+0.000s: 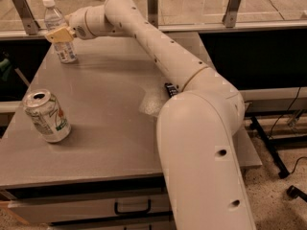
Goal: Knock blue plastic bottle over
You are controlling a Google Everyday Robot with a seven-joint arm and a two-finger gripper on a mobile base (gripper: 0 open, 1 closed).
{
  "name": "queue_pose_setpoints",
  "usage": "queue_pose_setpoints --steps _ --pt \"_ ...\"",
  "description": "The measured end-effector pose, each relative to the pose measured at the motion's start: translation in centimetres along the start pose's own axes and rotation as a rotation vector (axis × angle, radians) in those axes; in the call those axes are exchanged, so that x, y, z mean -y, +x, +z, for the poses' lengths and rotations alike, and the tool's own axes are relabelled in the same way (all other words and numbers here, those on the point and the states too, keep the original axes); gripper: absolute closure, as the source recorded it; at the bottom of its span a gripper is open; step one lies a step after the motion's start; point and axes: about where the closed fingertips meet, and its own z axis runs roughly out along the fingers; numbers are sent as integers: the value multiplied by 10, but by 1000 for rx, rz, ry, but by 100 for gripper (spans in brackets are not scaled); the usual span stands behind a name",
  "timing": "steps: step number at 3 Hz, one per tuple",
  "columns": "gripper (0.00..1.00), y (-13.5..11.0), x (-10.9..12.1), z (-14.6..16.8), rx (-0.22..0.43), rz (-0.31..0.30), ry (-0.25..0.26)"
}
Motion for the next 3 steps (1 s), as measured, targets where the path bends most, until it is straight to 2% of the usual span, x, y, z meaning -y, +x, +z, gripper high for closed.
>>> queue_pose_setpoints --steps 1,2,3 --pt "67 -3 5 -5 22 24 27" --pt "90 -21 7 -39 20 -22 42" --pt "100 -34 3 -98 -48 -83 44"
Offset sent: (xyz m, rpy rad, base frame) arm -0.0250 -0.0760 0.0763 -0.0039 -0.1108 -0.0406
